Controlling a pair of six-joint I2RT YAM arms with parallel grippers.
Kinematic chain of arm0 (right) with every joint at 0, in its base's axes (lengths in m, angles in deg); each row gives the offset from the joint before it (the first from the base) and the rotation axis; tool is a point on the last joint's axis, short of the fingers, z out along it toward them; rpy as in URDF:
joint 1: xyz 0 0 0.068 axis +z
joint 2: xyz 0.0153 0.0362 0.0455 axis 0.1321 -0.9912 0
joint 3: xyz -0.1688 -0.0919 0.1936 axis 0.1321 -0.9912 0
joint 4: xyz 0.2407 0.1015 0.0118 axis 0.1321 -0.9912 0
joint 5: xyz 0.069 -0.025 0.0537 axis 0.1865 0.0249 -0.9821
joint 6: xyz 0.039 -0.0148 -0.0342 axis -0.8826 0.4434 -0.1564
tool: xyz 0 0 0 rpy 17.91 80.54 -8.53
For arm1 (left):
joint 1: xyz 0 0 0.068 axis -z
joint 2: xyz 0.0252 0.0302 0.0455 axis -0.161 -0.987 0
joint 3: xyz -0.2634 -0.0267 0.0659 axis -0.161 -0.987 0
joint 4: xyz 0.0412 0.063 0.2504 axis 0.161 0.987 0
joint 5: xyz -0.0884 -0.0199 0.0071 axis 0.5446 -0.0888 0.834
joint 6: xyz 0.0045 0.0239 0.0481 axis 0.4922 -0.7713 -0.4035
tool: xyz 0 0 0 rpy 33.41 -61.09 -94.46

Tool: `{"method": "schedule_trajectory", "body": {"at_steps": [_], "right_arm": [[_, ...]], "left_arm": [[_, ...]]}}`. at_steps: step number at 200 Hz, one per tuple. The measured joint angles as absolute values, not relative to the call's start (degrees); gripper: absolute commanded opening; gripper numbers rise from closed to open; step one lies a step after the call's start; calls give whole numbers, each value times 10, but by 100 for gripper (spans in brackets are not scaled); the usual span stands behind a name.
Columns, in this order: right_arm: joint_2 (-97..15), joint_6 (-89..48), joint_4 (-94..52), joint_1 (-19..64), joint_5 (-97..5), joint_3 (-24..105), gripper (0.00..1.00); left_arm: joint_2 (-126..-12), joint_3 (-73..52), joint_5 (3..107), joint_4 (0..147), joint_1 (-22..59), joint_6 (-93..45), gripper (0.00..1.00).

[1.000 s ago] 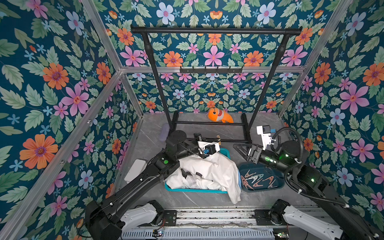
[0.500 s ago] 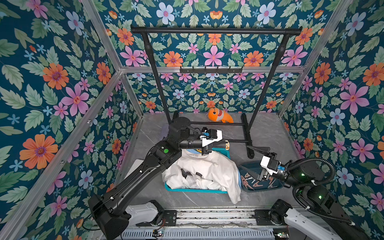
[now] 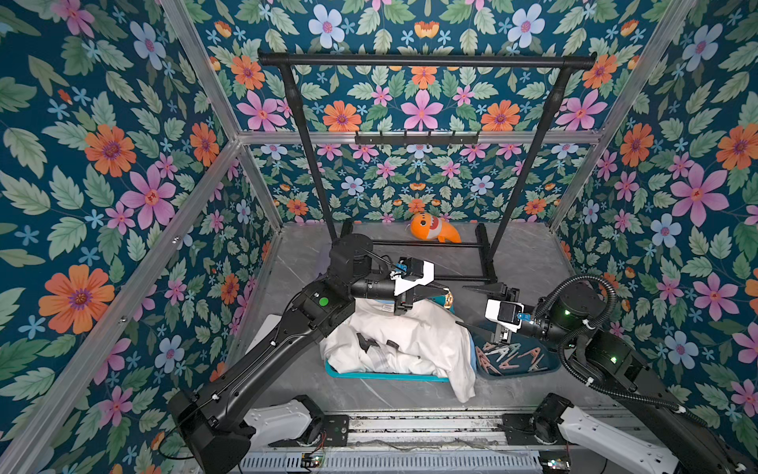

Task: Use clothespins to secure the t-shirt on both sides of the hanger
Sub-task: Pick up the clothespin from the storage box, then open the clothespin.

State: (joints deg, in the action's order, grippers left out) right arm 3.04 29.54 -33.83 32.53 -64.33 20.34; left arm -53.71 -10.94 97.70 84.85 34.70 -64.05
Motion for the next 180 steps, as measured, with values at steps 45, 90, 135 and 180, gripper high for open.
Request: {"method": "schedule_trajectory", "body": {"at_steps": [45, 90, 135, 180], "right_arm": [[12, 270, -320, 325, -672, 206, 64], [-1, 254, -310, 325, -687, 209, 61], [-13, 240, -297, 325, -696, 215, 59], [-21, 238, -295, 325, -699, 223, 50]], "left_arm": [[-530, -117, 984, 830, 350, -632, 0], [-530, -119, 985, 822, 353, -626, 0], [-531, -119, 986, 820, 356, -623, 0], [-531, -119, 991, 819, 360, -621, 0]]}}
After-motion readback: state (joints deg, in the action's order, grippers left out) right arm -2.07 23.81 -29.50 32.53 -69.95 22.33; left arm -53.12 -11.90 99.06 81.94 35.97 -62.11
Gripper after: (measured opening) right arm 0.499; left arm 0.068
